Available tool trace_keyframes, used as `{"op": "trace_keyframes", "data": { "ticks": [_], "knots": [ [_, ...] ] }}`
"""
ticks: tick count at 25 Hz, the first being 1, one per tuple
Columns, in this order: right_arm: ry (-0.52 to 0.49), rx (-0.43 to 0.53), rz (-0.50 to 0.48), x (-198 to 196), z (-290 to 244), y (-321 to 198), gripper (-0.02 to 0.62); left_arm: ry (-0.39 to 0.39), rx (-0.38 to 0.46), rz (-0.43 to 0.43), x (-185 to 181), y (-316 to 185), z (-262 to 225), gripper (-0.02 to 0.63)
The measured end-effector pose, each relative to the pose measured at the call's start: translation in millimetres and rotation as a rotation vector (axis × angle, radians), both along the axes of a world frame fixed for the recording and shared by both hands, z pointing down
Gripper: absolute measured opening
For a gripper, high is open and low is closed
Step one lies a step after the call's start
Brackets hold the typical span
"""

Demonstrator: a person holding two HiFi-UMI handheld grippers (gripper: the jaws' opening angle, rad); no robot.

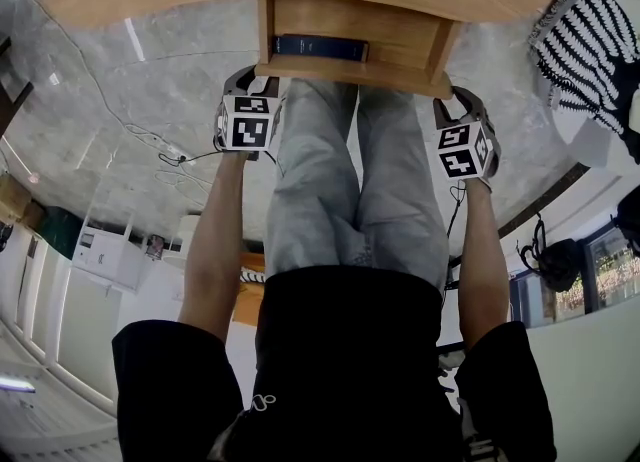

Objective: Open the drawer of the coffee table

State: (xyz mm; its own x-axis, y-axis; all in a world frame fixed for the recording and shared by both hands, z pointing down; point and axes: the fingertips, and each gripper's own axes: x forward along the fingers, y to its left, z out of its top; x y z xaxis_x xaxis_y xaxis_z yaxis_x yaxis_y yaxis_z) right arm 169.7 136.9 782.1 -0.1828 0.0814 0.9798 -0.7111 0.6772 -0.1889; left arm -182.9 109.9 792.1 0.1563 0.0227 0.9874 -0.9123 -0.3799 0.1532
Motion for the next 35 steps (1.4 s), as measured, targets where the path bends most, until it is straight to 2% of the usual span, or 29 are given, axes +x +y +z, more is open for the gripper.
{"op": "trace_keyframes", "data": {
  "ticks": [24,35],
  "knots": [
    [0.060,-0.086,-0.053,-3.5,46.1,22.2,0.147,-0.056,-0.104,0.046,-3.7,22.6,46.2,0.135],
    [0.070,-0.081,-0.049,-4.1,62.4,24.7,0.152,-0.044,-0.105,0.041,-3.8,26.1,61.4,0.135]
  ]
}}
